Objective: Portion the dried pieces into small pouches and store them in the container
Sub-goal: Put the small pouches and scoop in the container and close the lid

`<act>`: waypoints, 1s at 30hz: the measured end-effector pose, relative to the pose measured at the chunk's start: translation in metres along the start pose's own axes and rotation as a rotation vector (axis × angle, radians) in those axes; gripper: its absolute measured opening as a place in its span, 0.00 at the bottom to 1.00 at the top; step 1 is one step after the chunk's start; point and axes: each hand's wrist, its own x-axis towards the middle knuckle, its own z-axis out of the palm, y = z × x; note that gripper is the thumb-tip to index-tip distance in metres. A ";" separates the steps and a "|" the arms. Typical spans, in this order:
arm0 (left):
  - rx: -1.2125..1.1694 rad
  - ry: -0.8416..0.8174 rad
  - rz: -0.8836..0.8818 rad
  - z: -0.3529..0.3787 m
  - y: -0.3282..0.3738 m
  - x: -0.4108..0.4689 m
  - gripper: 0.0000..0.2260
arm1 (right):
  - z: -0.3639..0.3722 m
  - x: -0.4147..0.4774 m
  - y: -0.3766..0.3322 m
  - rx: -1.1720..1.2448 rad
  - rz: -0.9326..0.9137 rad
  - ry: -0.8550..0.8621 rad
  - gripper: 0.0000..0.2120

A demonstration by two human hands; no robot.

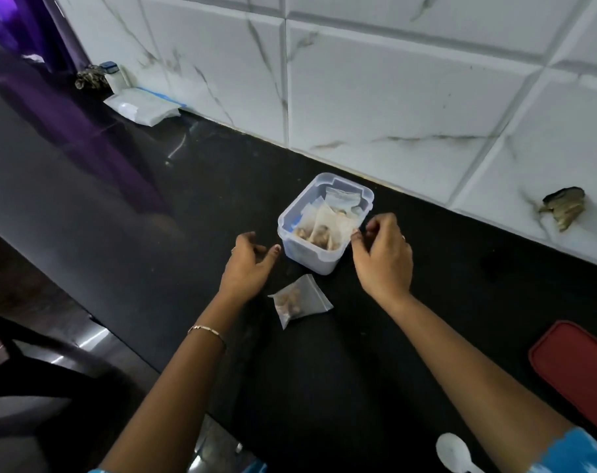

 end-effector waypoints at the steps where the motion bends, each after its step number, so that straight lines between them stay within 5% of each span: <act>1: 0.024 -0.053 -0.032 0.003 -0.007 -0.006 0.29 | 0.002 -0.014 0.004 0.006 0.061 -0.026 0.09; 6: 0.184 -0.186 -0.074 0.020 -0.030 -0.024 0.28 | 0.027 -0.057 0.026 -0.156 0.182 -0.374 0.06; 9: 0.261 -0.172 -0.027 0.022 -0.032 -0.027 0.23 | 0.038 -0.068 0.022 -0.195 0.159 -0.503 0.13; 18: 0.381 -0.262 0.036 0.021 -0.034 -0.035 0.15 | 0.042 -0.072 0.014 -0.219 0.137 -0.541 0.06; 24: 0.058 -0.373 0.053 -0.005 -0.023 -0.034 0.10 | 0.023 -0.067 0.000 0.353 0.196 -0.458 0.05; 30: -0.089 -0.320 0.231 -0.025 0.027 -0.014 0.09 | 0.007 -0.011 -0.020 0.529 0.087 -0.296 0.08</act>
